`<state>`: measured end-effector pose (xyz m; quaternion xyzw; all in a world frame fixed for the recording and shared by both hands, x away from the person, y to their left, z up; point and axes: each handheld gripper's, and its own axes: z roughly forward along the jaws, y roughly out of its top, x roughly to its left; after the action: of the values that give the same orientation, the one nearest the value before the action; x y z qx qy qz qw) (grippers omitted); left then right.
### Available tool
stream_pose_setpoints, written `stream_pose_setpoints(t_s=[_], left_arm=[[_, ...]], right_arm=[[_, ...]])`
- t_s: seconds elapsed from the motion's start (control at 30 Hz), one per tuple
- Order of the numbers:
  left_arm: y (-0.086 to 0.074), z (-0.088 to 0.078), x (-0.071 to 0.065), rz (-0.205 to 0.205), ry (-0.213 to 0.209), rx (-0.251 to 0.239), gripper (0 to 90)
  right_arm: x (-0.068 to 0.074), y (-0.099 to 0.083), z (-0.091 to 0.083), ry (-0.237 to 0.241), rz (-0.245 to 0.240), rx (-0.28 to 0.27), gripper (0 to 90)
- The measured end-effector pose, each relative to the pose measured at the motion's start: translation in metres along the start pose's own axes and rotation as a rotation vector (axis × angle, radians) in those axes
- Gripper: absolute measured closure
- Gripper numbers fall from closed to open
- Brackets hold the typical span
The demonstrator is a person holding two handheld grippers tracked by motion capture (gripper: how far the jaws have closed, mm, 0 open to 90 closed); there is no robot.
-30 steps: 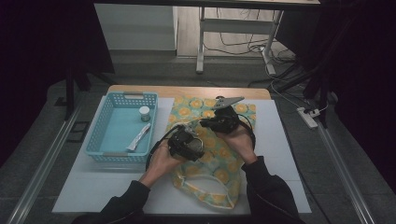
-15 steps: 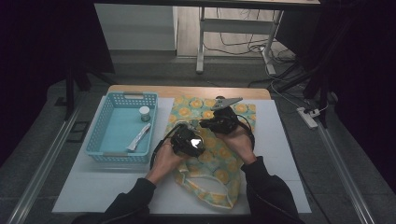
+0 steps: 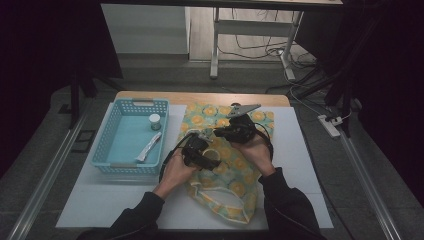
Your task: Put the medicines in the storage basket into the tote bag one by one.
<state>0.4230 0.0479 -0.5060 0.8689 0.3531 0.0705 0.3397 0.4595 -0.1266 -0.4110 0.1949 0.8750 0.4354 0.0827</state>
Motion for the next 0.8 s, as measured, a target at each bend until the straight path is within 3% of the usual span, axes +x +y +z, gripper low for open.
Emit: stream_pose_setpoints(t_s=[0.27, 0.8], left_arm=[[-0.004, -0.014, -0.006, -0.005, -0.057, -0.018, 4.7], [-0.018, -0.040, -0.012, -0.002, -0.126, -0.051, 0.6]], right_arm=[[0.001, 0.001, -0.001, 0.012, -0.005, -0.005, 90.0], [0.005, 0.002, -0.002, 0.025, -0.025, -0.004, 90.0]])
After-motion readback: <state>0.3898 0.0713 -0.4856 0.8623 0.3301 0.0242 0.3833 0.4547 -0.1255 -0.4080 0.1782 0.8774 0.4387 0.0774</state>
